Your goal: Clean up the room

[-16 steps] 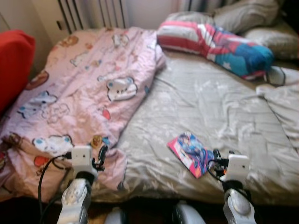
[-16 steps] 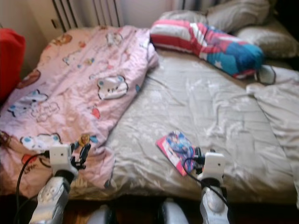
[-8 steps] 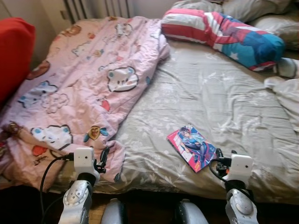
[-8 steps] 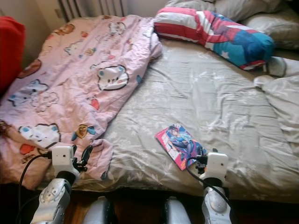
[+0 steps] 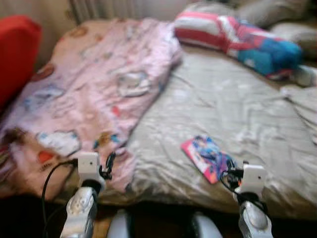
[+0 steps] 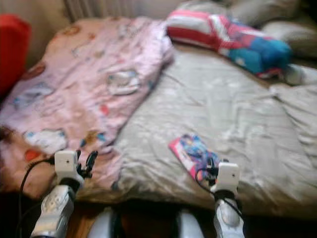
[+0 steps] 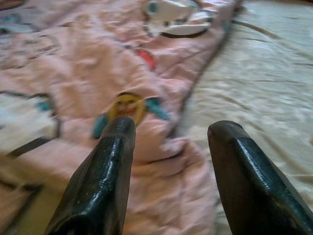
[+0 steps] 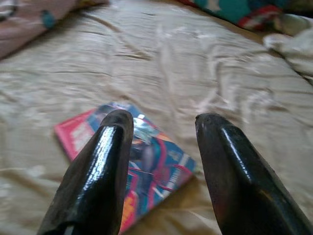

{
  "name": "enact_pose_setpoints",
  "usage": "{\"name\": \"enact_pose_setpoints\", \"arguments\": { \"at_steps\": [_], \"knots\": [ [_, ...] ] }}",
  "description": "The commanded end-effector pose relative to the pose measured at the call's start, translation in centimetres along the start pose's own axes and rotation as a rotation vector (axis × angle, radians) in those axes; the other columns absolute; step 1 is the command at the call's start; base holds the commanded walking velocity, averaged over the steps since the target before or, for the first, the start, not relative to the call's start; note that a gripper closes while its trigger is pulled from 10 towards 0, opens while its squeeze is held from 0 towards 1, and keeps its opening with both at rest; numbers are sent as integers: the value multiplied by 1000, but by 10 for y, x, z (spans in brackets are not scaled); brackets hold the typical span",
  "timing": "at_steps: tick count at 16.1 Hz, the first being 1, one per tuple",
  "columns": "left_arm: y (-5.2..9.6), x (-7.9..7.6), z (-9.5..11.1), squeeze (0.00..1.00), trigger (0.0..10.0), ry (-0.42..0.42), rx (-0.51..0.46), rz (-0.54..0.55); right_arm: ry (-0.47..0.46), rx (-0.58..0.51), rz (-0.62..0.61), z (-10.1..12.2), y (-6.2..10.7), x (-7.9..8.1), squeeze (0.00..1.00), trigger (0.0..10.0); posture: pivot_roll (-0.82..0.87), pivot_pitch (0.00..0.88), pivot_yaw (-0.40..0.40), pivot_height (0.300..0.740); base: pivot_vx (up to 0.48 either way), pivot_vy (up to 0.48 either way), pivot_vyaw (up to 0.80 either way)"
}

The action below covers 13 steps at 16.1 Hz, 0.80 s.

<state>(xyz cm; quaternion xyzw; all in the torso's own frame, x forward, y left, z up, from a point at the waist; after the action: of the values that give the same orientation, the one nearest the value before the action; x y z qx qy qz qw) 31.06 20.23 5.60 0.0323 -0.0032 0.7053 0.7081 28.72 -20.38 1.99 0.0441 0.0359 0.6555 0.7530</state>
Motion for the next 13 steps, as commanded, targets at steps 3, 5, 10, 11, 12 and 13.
{"name": "enact_pose_setpoints", "arguments": {
  "at_steps": [3,5,10,11,12,13],
  "knots": [
    [4,3,-5,0,10000,-13,16,3,-27,5,-10,-5,4,0,0,10000,-41,124,11,646,254,0,0],
    [3,0,-5,0,10000,-16,15,-14,-35,-2,-9,-4,4,0,0,10000,-41,121,13,646,120,0,0],
    [2,0,-5,0,10000,-16,20,-17,-25,20,-51,-6,3,-6,0,10000,-35,150,13,646,0,0,0],
    [3,1,-6,0,10000,-15,24,-16,-20,32,-59,-8,3,-8,0,10000,-35,157,14,646,0,0,0],
    [4,1,-7,0,10000,-16,27,-16,-25,35,-68,-9,3,-9,0,10000,-36,160,15,637,0,0,0],
    [4,1,-7,0,10000,-17,29,-16,-30,36,-73,-9,3,-10,0,10000,-36,162,16,622,0,0,0]
  ]
}}
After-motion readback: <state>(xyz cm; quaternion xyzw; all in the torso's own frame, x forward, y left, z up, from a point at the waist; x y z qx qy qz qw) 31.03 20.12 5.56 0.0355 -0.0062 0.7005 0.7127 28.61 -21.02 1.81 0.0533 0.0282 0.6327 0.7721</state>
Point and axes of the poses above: a point about 5 cm out from each wrist's last joint towards the gripper, its own y axis pointing back from the gripper into the wrist, its own z axis along the axis of the wrist's last joint, x = y × z, the point moved 3 cm from there along -y, pointing out of the wrist towards the gripper, and after that the axes turned 3 degrees about -y, right-handed, at the moved point
